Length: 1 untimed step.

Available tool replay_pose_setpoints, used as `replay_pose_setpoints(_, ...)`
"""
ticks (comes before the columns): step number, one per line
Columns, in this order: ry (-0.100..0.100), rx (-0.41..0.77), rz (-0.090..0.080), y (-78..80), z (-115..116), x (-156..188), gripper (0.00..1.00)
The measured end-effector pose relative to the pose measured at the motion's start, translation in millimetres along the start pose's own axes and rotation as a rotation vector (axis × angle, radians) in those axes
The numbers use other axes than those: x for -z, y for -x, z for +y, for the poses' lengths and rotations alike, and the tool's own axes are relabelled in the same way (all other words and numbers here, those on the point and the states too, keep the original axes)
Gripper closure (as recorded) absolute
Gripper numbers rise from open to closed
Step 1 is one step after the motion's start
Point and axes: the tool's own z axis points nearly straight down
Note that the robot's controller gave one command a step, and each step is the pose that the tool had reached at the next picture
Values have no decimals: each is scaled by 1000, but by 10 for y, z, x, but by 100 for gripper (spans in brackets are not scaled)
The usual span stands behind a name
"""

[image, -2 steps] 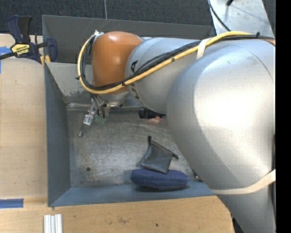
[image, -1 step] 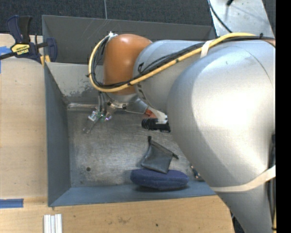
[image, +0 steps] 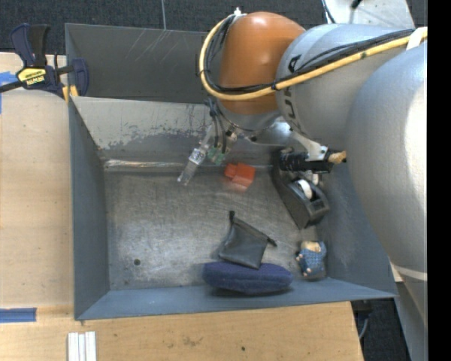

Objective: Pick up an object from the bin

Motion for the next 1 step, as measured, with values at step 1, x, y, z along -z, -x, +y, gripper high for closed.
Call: replay_pose_setpoints(1,-4,3,8,-40,13,-56,100)
